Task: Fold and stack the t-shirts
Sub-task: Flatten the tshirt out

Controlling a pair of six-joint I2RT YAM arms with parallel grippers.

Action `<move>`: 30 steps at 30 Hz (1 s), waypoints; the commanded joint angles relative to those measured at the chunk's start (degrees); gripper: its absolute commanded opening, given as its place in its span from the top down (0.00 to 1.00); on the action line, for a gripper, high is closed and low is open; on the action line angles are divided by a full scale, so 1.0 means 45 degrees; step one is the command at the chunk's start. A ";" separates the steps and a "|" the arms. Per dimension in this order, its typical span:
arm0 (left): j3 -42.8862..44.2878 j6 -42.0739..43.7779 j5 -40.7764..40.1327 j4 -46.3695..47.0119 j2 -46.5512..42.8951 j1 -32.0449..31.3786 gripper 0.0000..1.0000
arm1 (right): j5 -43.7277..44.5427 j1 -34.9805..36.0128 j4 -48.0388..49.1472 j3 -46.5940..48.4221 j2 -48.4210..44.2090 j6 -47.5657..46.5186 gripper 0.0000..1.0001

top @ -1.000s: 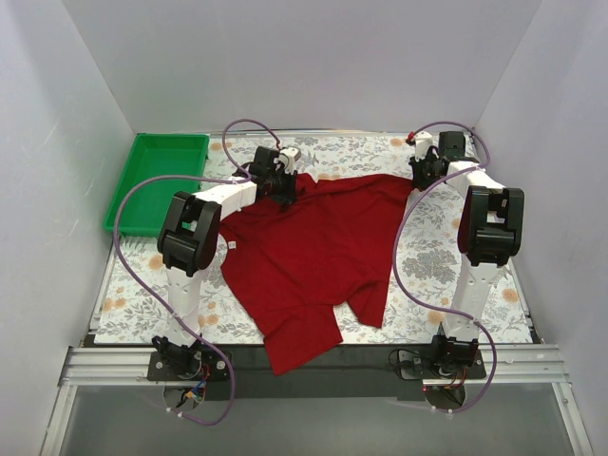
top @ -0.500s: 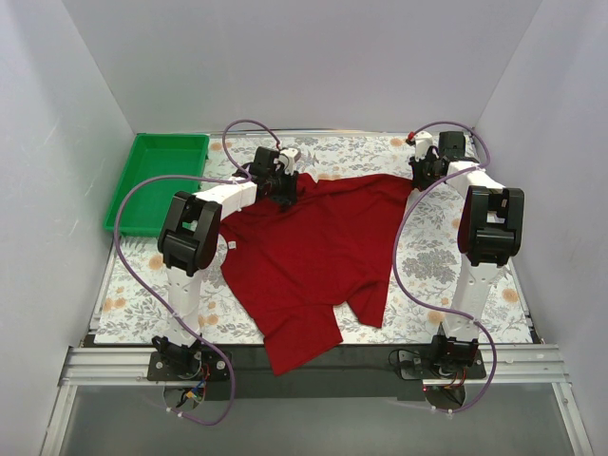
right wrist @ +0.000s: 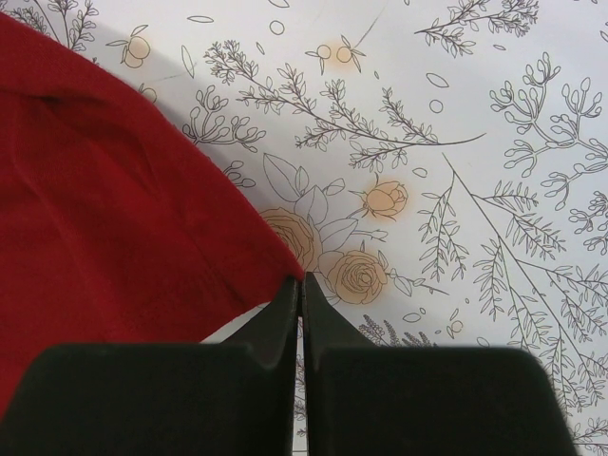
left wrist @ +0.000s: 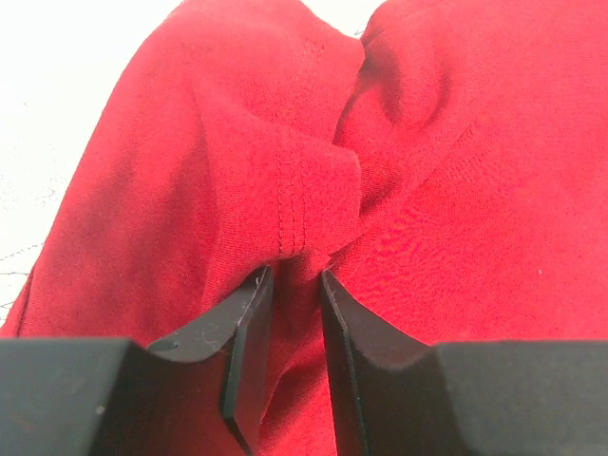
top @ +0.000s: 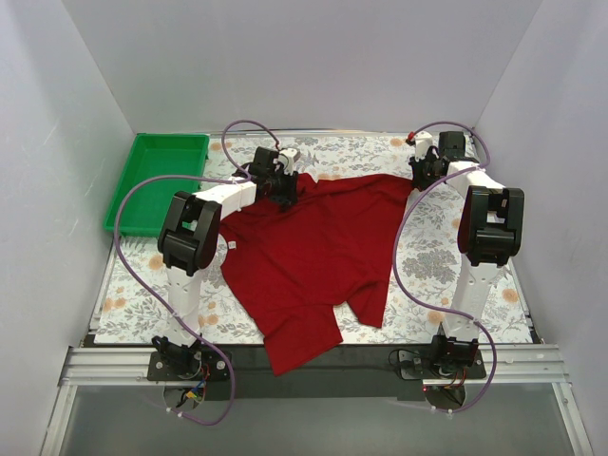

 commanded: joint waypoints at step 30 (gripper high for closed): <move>0.0672 -0.1045 0.1637 -0.0373 -0.0077 0.0864 0.71 | -0.0296 -0.0060 0.0374 -0.0137 -0.0598 -0.0034 0.99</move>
